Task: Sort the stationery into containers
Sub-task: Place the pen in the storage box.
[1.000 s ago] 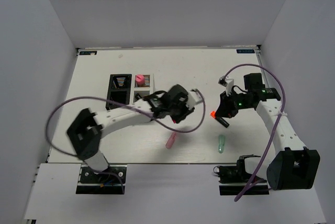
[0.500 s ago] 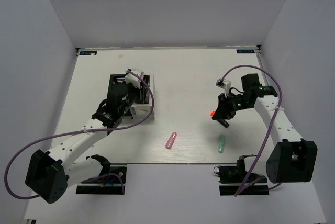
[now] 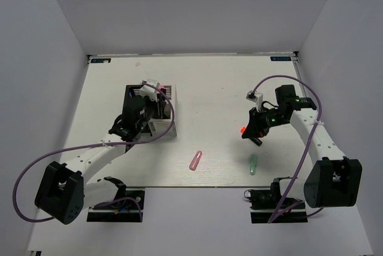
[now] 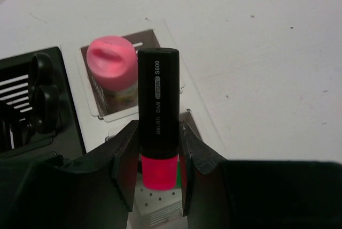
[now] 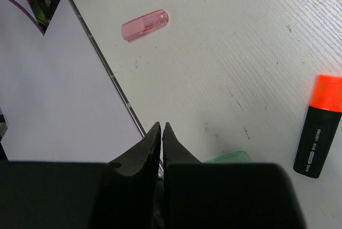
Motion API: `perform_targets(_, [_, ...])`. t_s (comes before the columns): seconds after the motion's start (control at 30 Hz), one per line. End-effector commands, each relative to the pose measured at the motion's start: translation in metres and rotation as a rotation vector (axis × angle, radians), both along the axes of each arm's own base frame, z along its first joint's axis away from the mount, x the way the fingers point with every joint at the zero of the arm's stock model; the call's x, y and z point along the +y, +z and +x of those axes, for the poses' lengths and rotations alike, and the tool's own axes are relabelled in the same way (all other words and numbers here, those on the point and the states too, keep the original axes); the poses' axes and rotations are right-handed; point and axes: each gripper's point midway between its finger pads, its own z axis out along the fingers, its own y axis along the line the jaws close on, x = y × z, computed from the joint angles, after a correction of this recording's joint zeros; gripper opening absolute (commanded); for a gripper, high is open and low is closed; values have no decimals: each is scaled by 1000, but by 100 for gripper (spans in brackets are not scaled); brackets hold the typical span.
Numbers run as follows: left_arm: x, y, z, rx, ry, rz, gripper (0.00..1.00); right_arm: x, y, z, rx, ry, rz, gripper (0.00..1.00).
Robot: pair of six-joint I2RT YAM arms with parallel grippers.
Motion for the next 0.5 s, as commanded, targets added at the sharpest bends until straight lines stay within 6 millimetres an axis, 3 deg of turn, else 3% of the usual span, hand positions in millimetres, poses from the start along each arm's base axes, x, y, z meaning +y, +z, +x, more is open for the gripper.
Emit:
perform_targets(0.0, [0, -2, 1, -11, 9, -31, 4, 4, 11, 1, -18, 21, 34, 7])
perform_targets(0.07, [0, -5, 1, -6, 11, -31, 6, 4, 11, 0, -21, 24, 35, 8])
perform_targets(0.1, [0, -8, 1, 0, 13, -28, 21, 4, 11, -1, -20, 26, 36, 8])
perform_targets(0.2, [1, -5, 1, -3, 15, -27, 48, 4, 12, -1, -17, 26, 42, 12])
perform_targets(0.23, [1, 0, 1, -13, 18, -31, 68, 4, 11, -2, -14, 27, 41, 18])
perform_targets(0.27, [1, 2, 0, -14, 16, -28, 73, 4, 11, -1, -11, 25, 42, 21])
perform_targets(0.3, [2, 10, -1, -38, 19, -34, 77, 3, 12, -1, -16, 28, 42, 34])
perform_targets(0.4, [0, 27, -4, -71, 3, -41, 77, 4, 11, 0, -11, 23, 38, 43])
perform_targets(0.47, [-5, 39, -8, -82, -24, -34, 36, -3, 2, 5, -10, -12, -17, 40])
